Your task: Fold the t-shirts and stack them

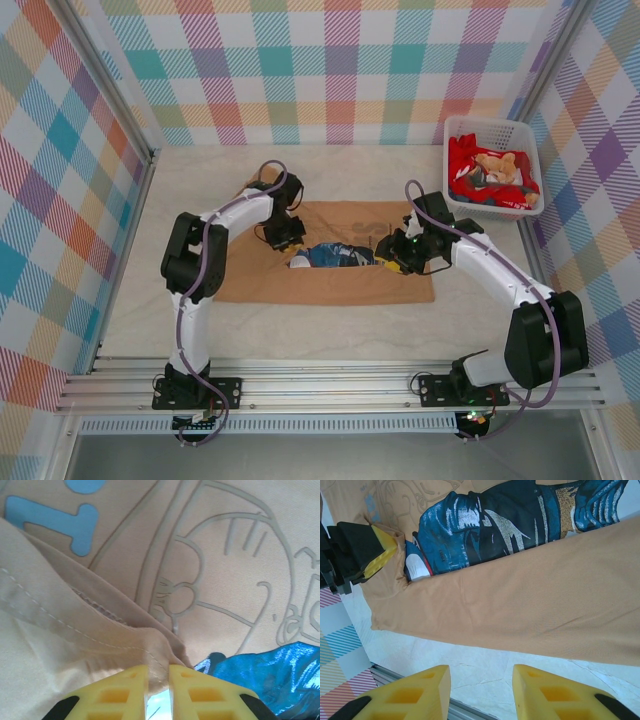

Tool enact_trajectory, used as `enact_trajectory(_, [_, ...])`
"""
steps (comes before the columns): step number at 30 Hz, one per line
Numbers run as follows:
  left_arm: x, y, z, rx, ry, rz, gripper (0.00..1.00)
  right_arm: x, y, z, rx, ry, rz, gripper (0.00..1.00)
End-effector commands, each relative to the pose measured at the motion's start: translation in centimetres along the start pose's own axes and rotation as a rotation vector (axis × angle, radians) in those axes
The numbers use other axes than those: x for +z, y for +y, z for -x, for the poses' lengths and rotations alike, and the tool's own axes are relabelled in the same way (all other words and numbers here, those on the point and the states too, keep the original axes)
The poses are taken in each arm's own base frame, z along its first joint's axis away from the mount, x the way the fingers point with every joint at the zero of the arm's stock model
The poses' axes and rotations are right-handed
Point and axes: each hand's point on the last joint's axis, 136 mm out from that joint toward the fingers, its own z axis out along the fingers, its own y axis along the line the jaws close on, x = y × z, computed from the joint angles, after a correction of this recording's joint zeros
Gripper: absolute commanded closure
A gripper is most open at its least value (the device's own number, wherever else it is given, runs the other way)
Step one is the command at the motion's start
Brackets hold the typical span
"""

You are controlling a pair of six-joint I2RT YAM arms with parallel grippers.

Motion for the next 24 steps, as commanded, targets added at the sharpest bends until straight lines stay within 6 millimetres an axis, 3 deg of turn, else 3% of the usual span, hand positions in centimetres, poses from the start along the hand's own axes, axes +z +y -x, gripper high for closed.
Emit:
enact_trajectory(1, [0.1, 0.1, -0.7, 0.031, 0.030, 0.038, 0.82, 0.1, 0.2, -0.2, 0.012, 0.005, 0.019, 0.63])
enact_trajectory(6, [1.9, -0.2, -1.3, 0.043, 0.077, 0.040, 0.84, 0.2, 0.3, 0.0, 0.015, 0.007, 0.020, 0.63])
enact_trajectory(11, [1.9, -1.7, -1.1, 0.059, 0.073, -0.025, 0.84, 0.0, -0.3, 0.2, 0.014, -0.013, -0.013, 0.63])
enact_trajectory(14, [-0.4, -3.2, -0.4, 0.076, 0.016, -0.092, 0.77, -0.2, -1.7, 0.4, 0.032, -0.043, -0.075, 0.64])
enact_trajectory(17, [-4.2, -3.4, 0.2, 0.063, -0.067, -0.109, 0.58, -0.1, -3.9, 0.8, 0.103, -0.057, -0.127, 0.66])
enact_trajectory(20, [-6.9, -1.4, 0.2, -0.008, -0.116, -0.089, 0.50, 0.2, -6.7, 1.3, 0.214, -0.061, -0.188, 0.69])
enact_trajectory(24, [-6.7, 4.7, -0.7, -0.193, -0.073, -0.049, 0.55, 0.9, -8.7, 2.1, 0.274, -0.055, -0.274, 0.74])
